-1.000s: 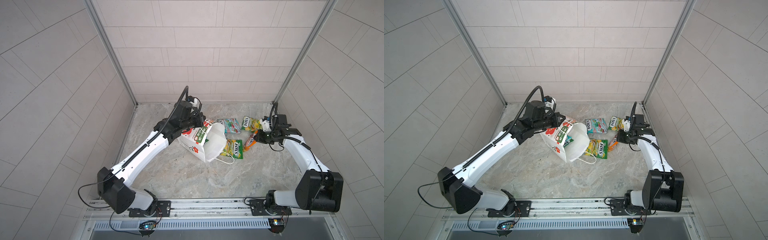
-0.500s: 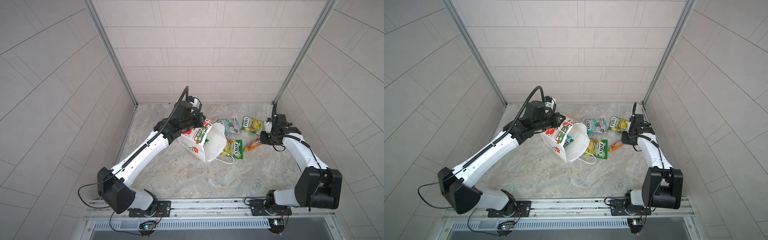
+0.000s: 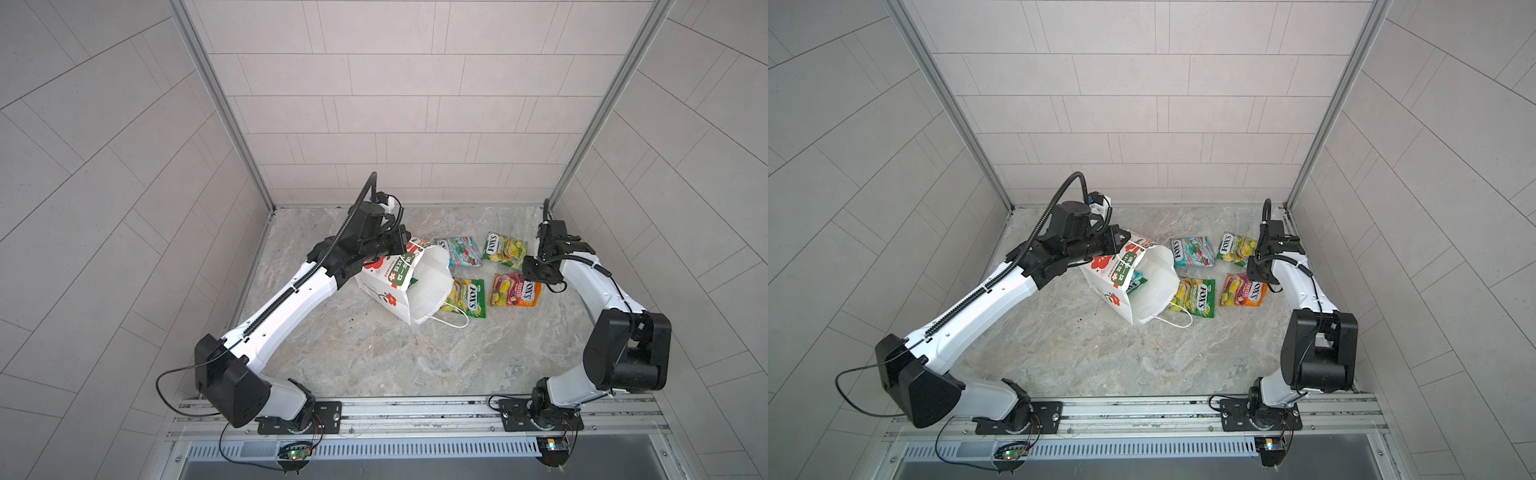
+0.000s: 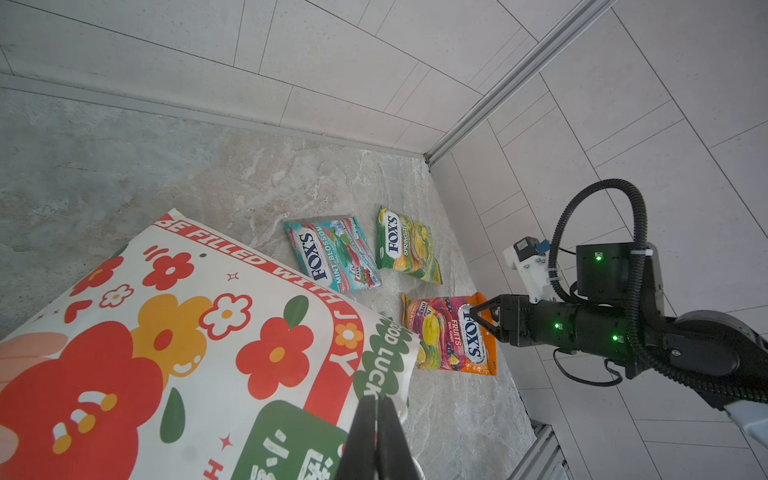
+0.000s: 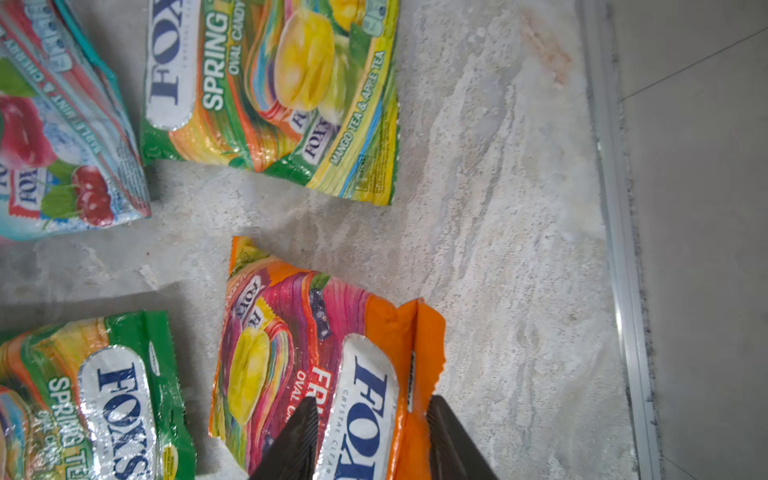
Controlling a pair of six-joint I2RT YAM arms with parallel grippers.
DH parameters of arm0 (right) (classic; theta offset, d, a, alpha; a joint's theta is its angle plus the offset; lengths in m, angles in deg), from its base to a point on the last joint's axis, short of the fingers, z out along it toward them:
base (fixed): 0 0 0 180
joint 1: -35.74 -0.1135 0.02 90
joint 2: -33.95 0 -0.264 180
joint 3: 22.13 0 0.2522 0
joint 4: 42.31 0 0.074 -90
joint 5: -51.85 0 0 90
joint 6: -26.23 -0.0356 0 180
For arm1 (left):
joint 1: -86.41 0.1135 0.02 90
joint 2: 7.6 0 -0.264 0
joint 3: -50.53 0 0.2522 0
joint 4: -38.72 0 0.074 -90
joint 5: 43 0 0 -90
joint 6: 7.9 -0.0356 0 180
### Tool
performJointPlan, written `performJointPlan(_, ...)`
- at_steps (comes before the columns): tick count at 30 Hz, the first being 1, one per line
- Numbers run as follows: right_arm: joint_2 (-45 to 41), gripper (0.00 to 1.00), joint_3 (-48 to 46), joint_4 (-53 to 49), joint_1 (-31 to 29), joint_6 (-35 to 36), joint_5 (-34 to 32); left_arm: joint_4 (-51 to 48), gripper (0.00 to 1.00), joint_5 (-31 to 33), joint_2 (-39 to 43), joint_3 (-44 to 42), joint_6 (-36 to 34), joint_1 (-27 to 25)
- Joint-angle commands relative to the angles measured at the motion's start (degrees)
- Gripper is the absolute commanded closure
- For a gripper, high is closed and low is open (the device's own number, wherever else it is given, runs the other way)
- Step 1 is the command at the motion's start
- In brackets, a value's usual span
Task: Take the snacks out of the paper bag
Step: 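Move the right gripper back into the bag's mouth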
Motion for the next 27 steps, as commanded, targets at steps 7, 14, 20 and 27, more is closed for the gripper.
performJointPlan(7, -6.98, 0.53, -1.44, 0.22, 0.28, -3.84, -1.48, -0.37, 1.00, 0.35, 2.09, 0.24, -1.17, 0.47)
performJointPlan(14, -14.82, 0.57, -10.88, 8.92, -0.39, -12.02, 31.94, 0.23, 1.00, -0.25, 2.48, 0.15, -1.17, 0.58)
performJointPlan(20, -21.22, 0.59, -17.68, 15.83, -9.67, -17.27, 39.95, 0.16, 1.00, 0.12, 2.90, -0.03, -1.61, 0.52)
performJointPlan(27, -27.60, 0.59, -23.67, 26.09, -24.97, -23.16, 34.55, 0.79, 1.00, -0.26, 2.81, -0.29, -0.99, 0.49)
